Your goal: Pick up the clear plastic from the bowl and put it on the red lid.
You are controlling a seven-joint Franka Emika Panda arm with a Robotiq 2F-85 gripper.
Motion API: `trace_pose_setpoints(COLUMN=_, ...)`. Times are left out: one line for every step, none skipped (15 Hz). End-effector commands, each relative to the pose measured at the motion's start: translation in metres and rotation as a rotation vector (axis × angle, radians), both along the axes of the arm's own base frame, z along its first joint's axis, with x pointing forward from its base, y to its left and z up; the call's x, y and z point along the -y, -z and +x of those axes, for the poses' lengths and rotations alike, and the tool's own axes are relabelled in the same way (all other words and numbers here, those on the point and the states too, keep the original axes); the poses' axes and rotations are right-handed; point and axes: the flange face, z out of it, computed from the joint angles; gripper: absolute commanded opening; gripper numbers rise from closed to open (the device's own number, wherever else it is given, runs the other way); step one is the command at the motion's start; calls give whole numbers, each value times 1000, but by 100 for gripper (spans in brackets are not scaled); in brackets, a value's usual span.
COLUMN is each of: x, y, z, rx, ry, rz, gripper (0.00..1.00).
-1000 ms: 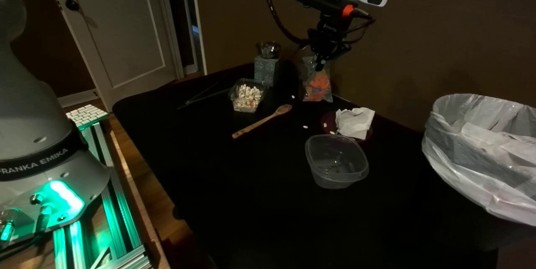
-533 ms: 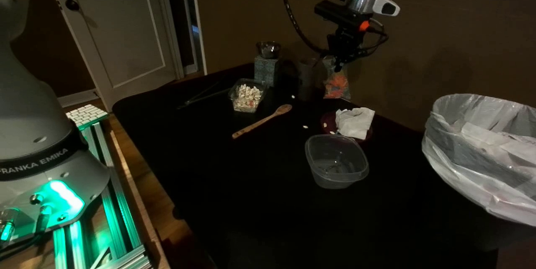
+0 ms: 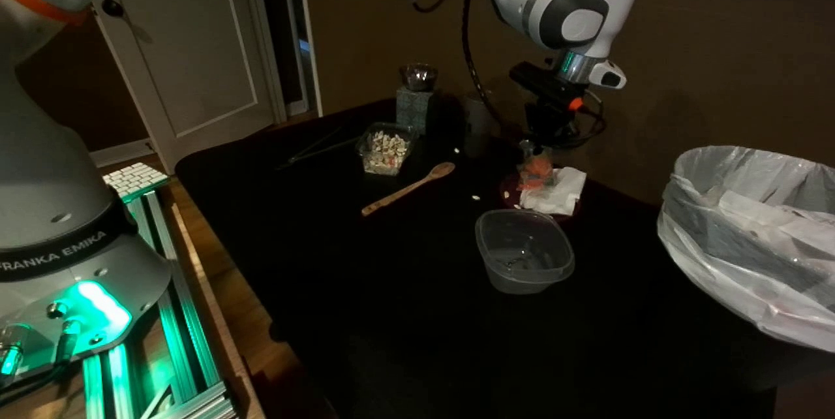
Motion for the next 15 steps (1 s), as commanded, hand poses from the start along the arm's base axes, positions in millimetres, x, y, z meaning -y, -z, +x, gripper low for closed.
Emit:
trace_pose_setpoints(x=15, y=30, z=12, rx=-52, ry=37, rz=12, gripper=0)
trace_pose_setpoints(x=17, y=37, z=12, rx=-68, ry=37, rz=15, gripper=0)
trace_pose_setpoints(x=18, y=41, z=12, rx=-81, ry=39, rz=19, gripper=0)
trace_pose_setpoints(x=19, y=44, z=12, rx=-95, ry=41, rz=25, gripper=0)
trace_pose_setpoints(x=19, y=47, z=11, rx=-125, ry=41, rz=30, gripper=0)
trace_pose_setpoints(x=16, y=49, z=9, rx=-159, ry=35, rz=31, gripper=0)
trace_pose_setpoints(x=14, y=49, z=7, rx=-191, ry=16, rz=37, gripper=27)
trace_pose_setpoints(x=10, y=45, z=5, rx=-218, ry=-5, rz=45, gripper=29)
trace_pose_setpoints(x=6, y=38, z=3, rx=-242, ry=-27, rz=52, gripper=35)
trace_pose_setpoints(x=3, y=27, z=3, rx=-257, ry=-55, rz=50, gripper=44)
trace_pose_setpoints(x=-2, y=16, z=2, rx=-264, ry=-75, rz=47, gripper=50)
trace_pose_setpoints(x=-4, y=2, z=4, rx=-255, ry=-92, rz=40, gripper=57)
trace_pose_setpoints(x=-6, y=-12, z=6, rx=-236, ry=-104, rz=34, gripper=66)
trace_pose_setpoints(x=-9, y=-26, z=9, rx=-215, ry=-118, rz=27, gripper=72)
trace_pose_setpoints(x=-10, y=-40, z=11, rx=-192, ry=-130, rz=16, gripper=79)
